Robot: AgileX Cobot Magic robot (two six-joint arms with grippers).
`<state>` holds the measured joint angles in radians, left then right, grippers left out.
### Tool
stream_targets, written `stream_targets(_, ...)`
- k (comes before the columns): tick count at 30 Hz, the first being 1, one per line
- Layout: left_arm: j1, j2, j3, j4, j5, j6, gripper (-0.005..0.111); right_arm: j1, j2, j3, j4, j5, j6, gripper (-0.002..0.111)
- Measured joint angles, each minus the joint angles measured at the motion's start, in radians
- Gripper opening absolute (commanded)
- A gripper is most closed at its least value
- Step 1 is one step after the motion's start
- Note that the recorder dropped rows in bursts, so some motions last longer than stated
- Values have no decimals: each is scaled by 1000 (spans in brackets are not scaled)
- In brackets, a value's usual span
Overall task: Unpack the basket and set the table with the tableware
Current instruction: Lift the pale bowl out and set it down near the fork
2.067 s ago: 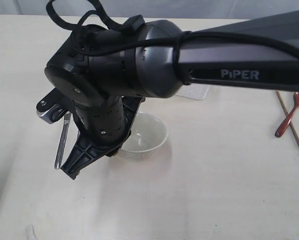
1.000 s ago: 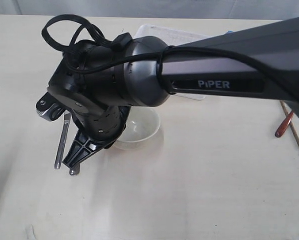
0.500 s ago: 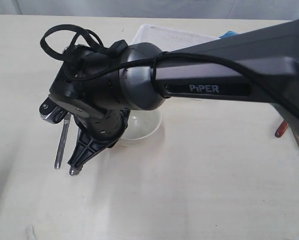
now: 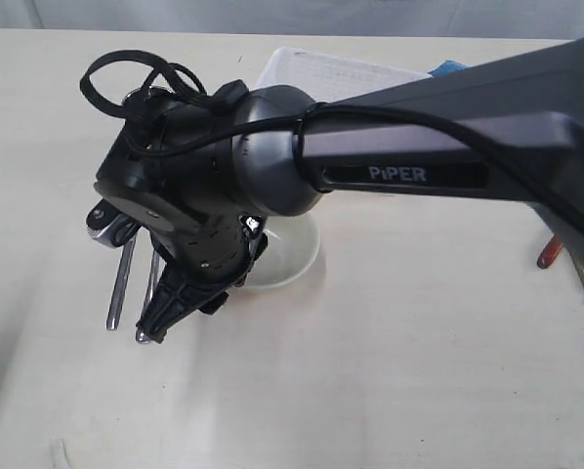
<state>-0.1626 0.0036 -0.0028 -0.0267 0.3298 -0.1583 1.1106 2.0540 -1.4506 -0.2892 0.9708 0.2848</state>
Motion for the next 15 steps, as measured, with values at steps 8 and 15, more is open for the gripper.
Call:
stream_targets(8,0,0,0,0,0,0,0,0,-174,0,-14,25,4,42)
stream_targets(15,0,0,0,0,0,0,0,-79,-371,0,-157,98,24,42)
